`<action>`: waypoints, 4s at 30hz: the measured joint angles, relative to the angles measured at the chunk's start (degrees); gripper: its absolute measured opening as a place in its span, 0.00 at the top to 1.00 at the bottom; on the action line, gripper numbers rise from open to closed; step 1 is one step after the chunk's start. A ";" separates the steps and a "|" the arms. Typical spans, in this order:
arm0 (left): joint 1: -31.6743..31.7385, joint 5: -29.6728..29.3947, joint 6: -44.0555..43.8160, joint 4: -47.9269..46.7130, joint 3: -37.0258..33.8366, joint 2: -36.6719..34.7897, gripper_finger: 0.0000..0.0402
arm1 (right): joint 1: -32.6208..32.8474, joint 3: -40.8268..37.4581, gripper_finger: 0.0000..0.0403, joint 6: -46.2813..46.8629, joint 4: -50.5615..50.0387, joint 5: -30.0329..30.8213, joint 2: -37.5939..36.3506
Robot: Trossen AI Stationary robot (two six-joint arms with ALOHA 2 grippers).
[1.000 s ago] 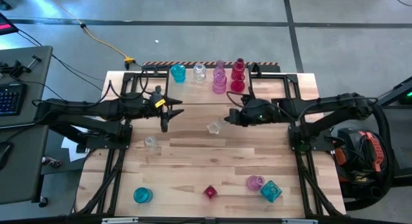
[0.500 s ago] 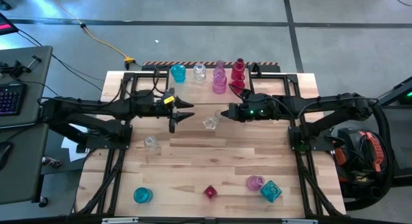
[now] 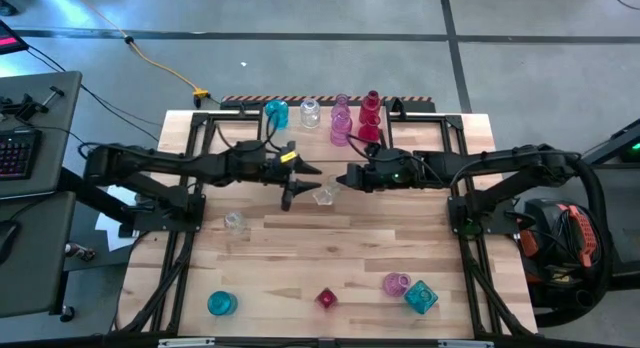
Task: Sort vases onto shelf
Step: Put the right transparent vase on the shelf aligned with the other transparent vase
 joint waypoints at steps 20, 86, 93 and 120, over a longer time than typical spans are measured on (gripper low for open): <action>0.52 3.50 0.90 0.30 2.12 5.47 0.60 | -0.74 0.00 1.00 -0.42 1.57 0.02 0.05; 0.79 3.35 1.37 2.65 1.98 5.26 0.74 | -2.25 -0.09 1.00 -5.90 11.69 -4.76 3.61; 1.10 3.04 1.33 2.67 1.98 5.26 0.74 | -3.55 -0.09 1.00 -5.05 11.58 -6.23 3.61; 1.79 3.33 3.69 -0.48 1.98 3.43 0.74 | -4.87 -0.02 1.00 -12.78 11.74 -9.73 3.65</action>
